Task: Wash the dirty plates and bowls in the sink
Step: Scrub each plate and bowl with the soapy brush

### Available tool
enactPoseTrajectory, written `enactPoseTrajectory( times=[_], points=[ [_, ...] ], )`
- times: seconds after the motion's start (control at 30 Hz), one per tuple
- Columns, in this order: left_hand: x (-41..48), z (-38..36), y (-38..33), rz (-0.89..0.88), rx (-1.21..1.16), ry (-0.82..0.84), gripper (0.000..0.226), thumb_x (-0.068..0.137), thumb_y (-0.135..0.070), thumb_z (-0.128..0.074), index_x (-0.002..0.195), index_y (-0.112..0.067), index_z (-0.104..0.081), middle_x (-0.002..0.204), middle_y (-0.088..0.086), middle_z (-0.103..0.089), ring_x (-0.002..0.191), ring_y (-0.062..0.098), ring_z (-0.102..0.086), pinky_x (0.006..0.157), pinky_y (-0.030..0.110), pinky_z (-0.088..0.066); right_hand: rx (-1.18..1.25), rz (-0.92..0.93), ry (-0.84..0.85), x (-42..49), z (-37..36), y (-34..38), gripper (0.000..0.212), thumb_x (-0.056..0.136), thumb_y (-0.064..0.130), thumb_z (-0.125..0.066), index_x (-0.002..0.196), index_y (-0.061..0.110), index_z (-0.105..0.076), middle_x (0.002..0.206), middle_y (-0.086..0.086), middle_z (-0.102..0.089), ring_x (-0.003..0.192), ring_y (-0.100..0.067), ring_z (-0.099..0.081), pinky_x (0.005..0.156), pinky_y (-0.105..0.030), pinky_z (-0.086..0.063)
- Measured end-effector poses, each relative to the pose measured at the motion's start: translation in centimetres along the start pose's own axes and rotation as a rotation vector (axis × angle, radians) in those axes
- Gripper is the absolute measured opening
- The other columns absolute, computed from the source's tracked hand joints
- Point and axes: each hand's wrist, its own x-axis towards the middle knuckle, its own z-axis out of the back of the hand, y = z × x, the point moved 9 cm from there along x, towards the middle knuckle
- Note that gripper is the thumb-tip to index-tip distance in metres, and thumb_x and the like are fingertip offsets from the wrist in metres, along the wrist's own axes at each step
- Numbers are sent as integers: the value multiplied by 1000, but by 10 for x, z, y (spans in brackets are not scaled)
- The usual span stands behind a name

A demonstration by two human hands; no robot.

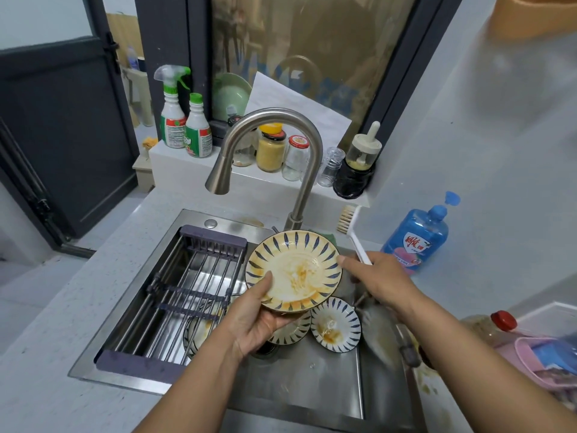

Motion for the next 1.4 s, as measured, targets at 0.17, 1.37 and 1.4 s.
enactPoseTrajectory(
  times=[0.17, 1.37, 1.4],
  points=[
    [-3, -5, -1, 18, 116, 16, 58, 100, -49, -48, 134, -1, -56, 125, 27, -68, 112, 43, -68, 88, 56, -57, 293, -192, 174, 3, -34, -25, 16, 96, 17, -61, 106, 6, -65, 61, -7, -53, 42, -9, -37, 35, -18, -31],
    [1, -27, -30, -420, 686, -28, 62, 61, -2, -82, 120, -15, -66, 109, 8, -77, 107, 31, -71, 94, 47, -58, -1004, 362, 55, -29, 18, 60, 37, 103, 63, -29, 133, 58, -50, 121, 10, -69, 108, -20, -64, 84, -40, -54],
    [0, -28, -32, -430, 702, -36, 58, 64, 0, -83, 117, -18, -67, 107, 6, -77, 105, 29, -71, 92, 46, -59, -983, 351, 76, -28, 19, 59, 37, 103, 64, -30, 133, 58, -51, 122, 13, -69, 109, -18, -63, 86, -41, -54]
  ],
)
